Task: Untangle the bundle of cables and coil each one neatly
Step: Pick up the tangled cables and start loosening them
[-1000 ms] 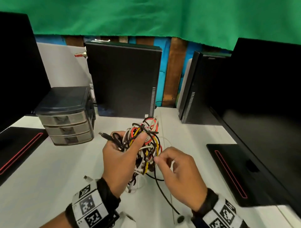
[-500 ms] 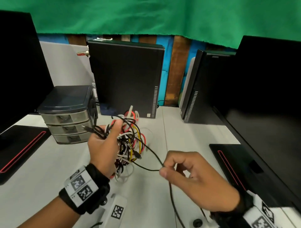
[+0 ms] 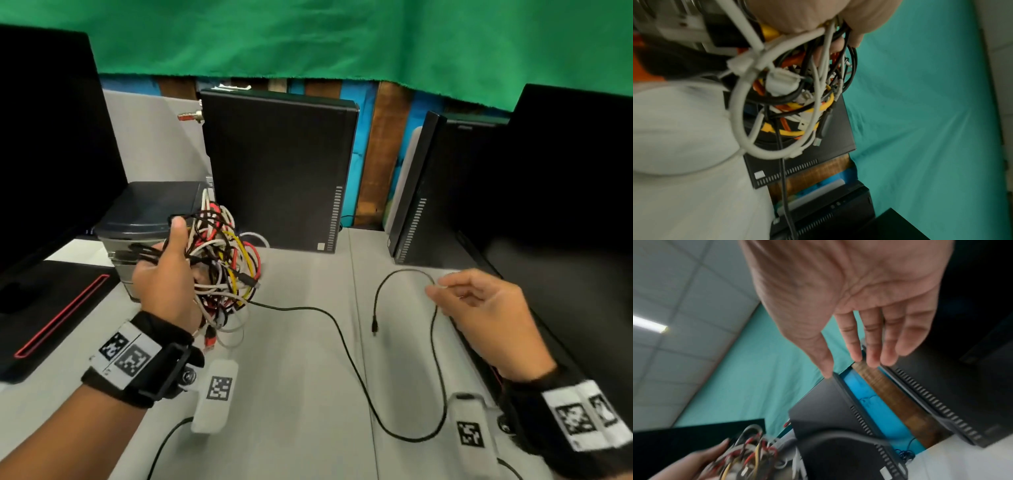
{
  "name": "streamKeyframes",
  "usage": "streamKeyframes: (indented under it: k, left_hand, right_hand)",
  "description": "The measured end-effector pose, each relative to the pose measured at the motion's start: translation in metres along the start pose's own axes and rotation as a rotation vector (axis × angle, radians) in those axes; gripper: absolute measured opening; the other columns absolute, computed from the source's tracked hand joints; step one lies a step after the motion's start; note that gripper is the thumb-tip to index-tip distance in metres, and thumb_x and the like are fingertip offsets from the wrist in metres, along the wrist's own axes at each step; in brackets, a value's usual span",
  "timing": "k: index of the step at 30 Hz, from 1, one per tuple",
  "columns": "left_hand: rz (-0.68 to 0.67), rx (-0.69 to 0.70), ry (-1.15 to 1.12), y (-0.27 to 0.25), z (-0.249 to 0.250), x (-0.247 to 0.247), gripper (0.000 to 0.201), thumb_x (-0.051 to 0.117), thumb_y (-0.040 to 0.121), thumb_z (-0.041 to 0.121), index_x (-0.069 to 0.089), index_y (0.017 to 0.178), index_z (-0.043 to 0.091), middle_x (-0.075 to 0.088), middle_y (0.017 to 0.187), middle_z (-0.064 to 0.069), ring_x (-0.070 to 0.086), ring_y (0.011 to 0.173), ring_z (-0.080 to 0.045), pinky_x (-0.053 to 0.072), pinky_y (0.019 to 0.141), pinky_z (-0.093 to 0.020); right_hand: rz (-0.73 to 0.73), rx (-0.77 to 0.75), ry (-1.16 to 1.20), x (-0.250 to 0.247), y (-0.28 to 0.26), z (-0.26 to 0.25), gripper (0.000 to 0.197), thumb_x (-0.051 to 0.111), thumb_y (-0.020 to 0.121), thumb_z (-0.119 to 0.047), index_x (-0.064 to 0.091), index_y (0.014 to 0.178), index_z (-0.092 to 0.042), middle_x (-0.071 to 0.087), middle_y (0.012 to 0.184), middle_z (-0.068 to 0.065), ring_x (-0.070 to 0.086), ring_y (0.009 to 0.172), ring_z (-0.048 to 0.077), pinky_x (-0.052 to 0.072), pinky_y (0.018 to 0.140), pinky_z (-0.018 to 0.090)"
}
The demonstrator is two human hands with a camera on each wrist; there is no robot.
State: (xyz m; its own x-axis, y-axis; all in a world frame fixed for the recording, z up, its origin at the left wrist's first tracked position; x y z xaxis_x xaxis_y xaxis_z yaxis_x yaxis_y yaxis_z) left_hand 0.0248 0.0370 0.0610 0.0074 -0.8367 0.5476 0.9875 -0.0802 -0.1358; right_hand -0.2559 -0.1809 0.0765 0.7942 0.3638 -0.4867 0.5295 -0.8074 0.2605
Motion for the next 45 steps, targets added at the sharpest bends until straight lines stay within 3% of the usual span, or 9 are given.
streamKeyframes:
  k: [4, 9, 18, 30, 34, 37, 38, 40, 45]
  left_hand:
    - [-0.138, -0.078, -0.035, -0.014, 0.000, 0.009, 0.062, 0.069, 0.090, 0.045, 0.056, 0.134, 0.004, 0.074, 0.097, -0.009, 0.071, 0.061, -0.011, 0.057, 0.051, -0.021]
    - [-0.422, -0.181, -0.070, -0.038, -0.008, 0.019, 0.037, 0.047, 0.101, 0.045, 0.064, 0.086, 0.016, 0.054, 0.049, 0.009, 0.048, 0.038, -0.003, 0.040, 0.039, -0.015]
    - [-0.568, -0.193, -0.074, -0.052, -0.023, 0.016, 0.038, 0.061, 0.090, 0.053, 0.057, 0.083, 0.016, 0.043, 0.048, 0.007, 0.037, 0.042, -0.010, 0.034, 0.043, -0.022]
    - [-0.782, -0.445, -0.276, -0.062, -0.024, 0.016, 0.054, 0.044, 0.096, 0.057, 0.050, 0.080, 0.006, 0.037, 0.036, 0.000, 0.033, 0.029, -0.009, 0.026, 0.040, -0.019]
    - [-0.876, -0.609, -0.397, -0.056, -0.020, 0.015, 0.052, 0.043, 0.100, 0.051, 0.065, 0.113, 0.006, 0.067, 0.088, -0.010, 0.065, 0.079, -0.022, 0.048, 0.078, -0.026]
    - [-0.843, -0.592, -0.332, -0.051, -0.025, 0.012, 0.046, 0.063, 0.086, 0.049, 0.064, 0.117, 0.015, 0.053, 0.118, -0.009, 0.044, 0.097, -0.021, 0.026, 0.084, -0.034]
    - [-0.912, -0.630, -0.336, -0.052, -0.028, 0.011, 0.057, 0.062, 0.087, 0.051, 0.062, 0.126, 0.011, 0.054, 0.129, -0.016, 0.050, 0.108, -0.025, 0.021, 0.114, -0.058]
    - [-0.954, -0.635, -0.339, -0.058, -0.028, 0.008, 0.071, 0.046, 0.097, 0.054, 0.048, 0.143, 0.001, 0.047, 0.145, -0.027, 0.045, 0.135, -0.040, 0.023, 0.117, -0.056]
    - [-0.943, -0.750, -0.343, -0.060, -0.042, 0.000, 0.072, 0.064, 0.089, 0.053, 0.055, 0.137, -0.001, 0.054, 0.138, -0.030, 0.053, 0.127, -0.046, 0.039, 0.105, -0.063]
  right_hand:
    - [-0.026, -0.160, -0.193, 0.030, -0.019, -0.007, 0.032, 0.068, 0.083, -0.046, 0.065, 0.112, -0.030, 0.062, 0.106, -0.019, 0.058, 0.102, 0.000, 0.045, 0.082, 0.017]
    - [-0.314, -0.193, -0.053, 0.079, -0.052, -0.014, 0.038, 0.053, 0.090, -0.056, 0.065, 0.121, -0.037, 0.062, 0.119, -0.027, 0.052, 0.117, -0.011, 0.040, 0.098, 0.009]
    - [-0.601, 0.067, 0.263, 0.102, -0.064, -0.011, 0.020, 0.057, 0.100, -0.013, 0.076, 0.093, -0.009, 0.072, 0.076, 0.009, 0.064, 0.063, 0.019, 0.056, 0.071, 0.031]
    - [-0.426, 0.100, 0.512, 0.101, -0.072, -0.029, 0.026, 0.056, 0.098, -0.004, 0.075, 0.082, -0.010, 0.072, 0.071, 0.013, 0.061, 0.057, 0.018, 0.051, 0.058, 0.026]
    - [-0.398, 0.083, 0.574, 0.102, -0.077, -0.035, 0.021, 0.064, 0.094, -0.008, 0.079, 0.080, -0.011, 0.074, 0.073, 0.014, 0.064, 0.060, 0.020, 0.052, 0.059, 0.027]
    - [-0.348, 0.089, 0.613, 0.102, -0.082, -0.038, 0.020, 0.066, 0.092, -0.006, 0.079, 0.078, -0.011, 0.073, 0.071, 0.013, 0.065, 0.059, 0.019, 0.052, 0.058, 0.026]
    - [-0.320, 0.091, 0.625, 0.102, -0.084, -0.039, 0.020, 0.066, 0.091, -0.005, 0.078, 0.077, -0.010, 0.073, 0.070, 0.014, 0.065, 0.058, 0.020, 0.052, 0.058, 0.026]
    - [-0.276, 0.102, 0.629, 0.102, -0.086, -0.041, 0.016, 0.068, 0.090, -0.004, 0.075, 0.076, -0.007, 0.072, 0.068, 0.014, 0.064, 0.056, 0.021, 0.052, 0.056, 0.027]
    - [-0.392, 0.160, 0.603, 0.099, -0.083, -0.041, 0.021, 0.068, 0.089, 0.000, 0.050, 0.099, -0.004, 0.072, 0.071, 0.016, 0.064, 0.059, 0.024, 0.051, 0.057, 0.031]
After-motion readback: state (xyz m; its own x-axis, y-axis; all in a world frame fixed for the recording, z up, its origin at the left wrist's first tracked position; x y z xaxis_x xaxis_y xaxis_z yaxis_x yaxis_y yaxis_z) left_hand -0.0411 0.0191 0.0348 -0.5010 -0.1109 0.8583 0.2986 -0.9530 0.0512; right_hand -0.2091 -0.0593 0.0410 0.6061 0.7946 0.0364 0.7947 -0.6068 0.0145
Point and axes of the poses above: each hand's wrist, its own y-axis towards the middle knuckle, its own x-axis out of the palm, z = x × y, the point moved 1 cm from there along y, towards the middle knuckle
